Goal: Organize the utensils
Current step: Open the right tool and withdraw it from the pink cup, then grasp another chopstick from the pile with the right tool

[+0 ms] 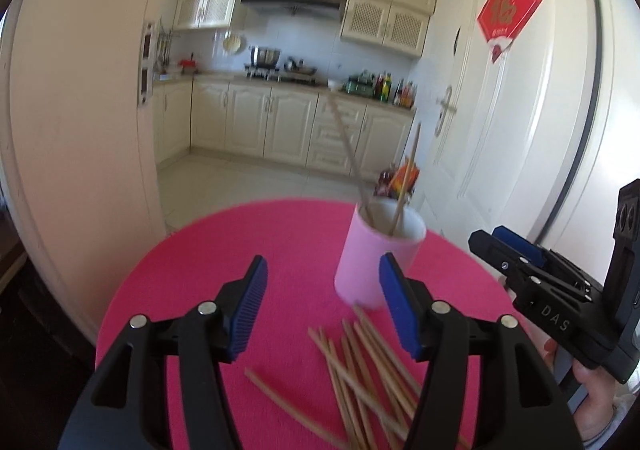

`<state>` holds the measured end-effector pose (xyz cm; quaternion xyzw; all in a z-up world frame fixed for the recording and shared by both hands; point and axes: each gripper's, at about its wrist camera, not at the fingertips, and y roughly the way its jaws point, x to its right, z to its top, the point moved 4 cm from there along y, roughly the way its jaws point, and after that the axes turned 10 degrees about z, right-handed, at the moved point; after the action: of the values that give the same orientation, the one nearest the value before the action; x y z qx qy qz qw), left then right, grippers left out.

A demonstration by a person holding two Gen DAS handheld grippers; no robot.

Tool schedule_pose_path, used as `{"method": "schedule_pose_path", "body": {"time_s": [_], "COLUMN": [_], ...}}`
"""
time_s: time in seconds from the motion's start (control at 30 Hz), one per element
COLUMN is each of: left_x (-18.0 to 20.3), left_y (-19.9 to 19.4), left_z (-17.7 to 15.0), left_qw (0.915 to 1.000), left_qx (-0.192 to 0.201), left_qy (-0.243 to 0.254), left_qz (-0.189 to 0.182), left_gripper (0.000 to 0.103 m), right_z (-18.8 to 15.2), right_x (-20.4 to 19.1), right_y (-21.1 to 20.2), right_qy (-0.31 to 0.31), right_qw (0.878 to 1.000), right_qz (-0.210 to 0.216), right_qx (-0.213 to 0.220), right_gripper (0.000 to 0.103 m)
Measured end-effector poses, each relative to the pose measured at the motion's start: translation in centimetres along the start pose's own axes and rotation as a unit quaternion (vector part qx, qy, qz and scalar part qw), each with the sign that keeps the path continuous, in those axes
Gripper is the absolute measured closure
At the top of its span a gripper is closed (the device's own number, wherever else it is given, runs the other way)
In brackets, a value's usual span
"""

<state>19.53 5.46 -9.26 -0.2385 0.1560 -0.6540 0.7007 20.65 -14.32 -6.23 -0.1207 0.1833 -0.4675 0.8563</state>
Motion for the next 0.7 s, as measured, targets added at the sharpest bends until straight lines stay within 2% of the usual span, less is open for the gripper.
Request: {"method": "schedule_pose_path", "body": {"time_s": [0.1, 0.27, 0.4, 0.57, 0.6, 0.7], "left_x": [-1.0, -1.5, -1.9, -1.2, -1.2, -1.2], "left_y": [0.3, 1.5, 2.4, 3.5, 3.8, 4.7], "left_z": [-2.1, -5.3, -7.2, -8.3, -8.5, -9.6], "left_qw": [0.9980, 0.9884, 0.9782, 0.9686, 0.9667, 0.9593], "left_qx": [-0.063, -0.148, -0.203, -0.243, -0.249, -0.276], "left_qy": [-0.008, -0.002, -0.013, -0.001, 0.002, -0.006], "left_qz": [0.002, 0.034, 0.043, 0.054, 0.058, 0.060], "left_gripper": [0.045, 0.045, 0.046, 0.046, 0.055, 0.068], "right_z": [-1.7, -4.0, -5.7, -6.7, -6.9, -7.4], "right_x": [-0.7, -1.5, -1.9, -2.1, -2.1, -2.2], "right_y": [0.1, 0.1, 0.8, 1.5, 1.7, 2.1], "right_qy": [-0.003, -0.004, 0.003, 0.002, 0.003, 0.004], "right_qw": [0.999, 0.994, 0.985, 0.976, 0.973, 0.967], "right_qz": [0.003, 0.008, 0.022, 0.021, 0.021, 0.027], "right_qx": [-0.051, -0.106, -0.170, -0.219, -0.229, -0.253], "right_gripper": [0.054, 0.054, 0.054, 0.055, 0.058, 0.067]}}
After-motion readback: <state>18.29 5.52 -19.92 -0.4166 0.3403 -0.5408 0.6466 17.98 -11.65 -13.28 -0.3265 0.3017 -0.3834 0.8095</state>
